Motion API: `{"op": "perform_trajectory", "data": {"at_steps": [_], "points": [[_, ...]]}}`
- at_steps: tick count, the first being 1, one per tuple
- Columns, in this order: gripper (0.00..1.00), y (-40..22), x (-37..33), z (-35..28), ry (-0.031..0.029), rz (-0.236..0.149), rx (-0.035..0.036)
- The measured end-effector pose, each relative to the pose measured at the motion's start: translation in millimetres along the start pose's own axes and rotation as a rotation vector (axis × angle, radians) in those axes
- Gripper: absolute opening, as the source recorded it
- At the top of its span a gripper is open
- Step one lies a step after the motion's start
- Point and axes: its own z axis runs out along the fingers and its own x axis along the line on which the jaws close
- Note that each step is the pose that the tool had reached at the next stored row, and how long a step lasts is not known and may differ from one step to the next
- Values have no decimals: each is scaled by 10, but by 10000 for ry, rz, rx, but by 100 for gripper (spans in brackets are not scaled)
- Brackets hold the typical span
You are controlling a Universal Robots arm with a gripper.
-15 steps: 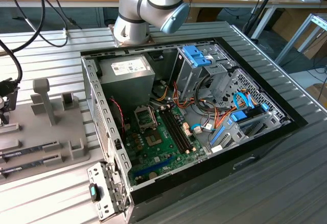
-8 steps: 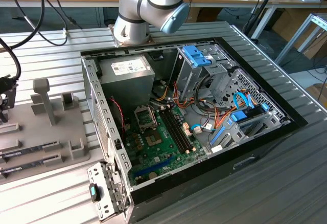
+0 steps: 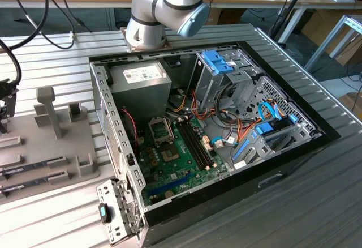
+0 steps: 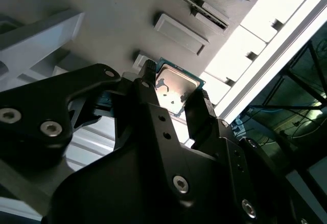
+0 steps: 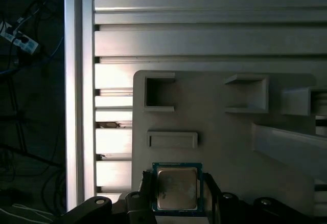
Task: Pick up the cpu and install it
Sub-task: 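Pick up the cpu and move it towards the insertion slot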
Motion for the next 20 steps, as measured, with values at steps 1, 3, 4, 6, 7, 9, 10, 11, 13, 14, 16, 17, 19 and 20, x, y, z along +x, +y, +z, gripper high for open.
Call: {"op": "perform_trajectory", "data": {"at_steps": [1, 3, 4, 6, 7, 9, 10, 11, 13, 14, 16, 17, 19, 20], "points": [[47, 0, 0, -8, 0, 0, 1], [47, 0, 0, -24, -1, 0, 0], [47, 0, -1, -32, -1, 0, 0], [47, 0, 0, -46, 0, 0, 0], [47, 0, -1, -53, 0, 0, 0], [47, 0, -1, -67, 0, 1, 0], [47, 0, -1, -73, 0, 0, 0], [47, 0, -1, -80, 0, 0, 0], [47, -1, -2, -95, 0, 0, 0], [47, -1, -2, -100, 1, 0, 0], [47, -1, -2, -112, 1, 1, 0], [47, -1, -2, -119, 1, 0, 0], [47, -1, -3, -133, 1, 0, 0], [47, -1, -2, -141, 2, 1, 0]]}}
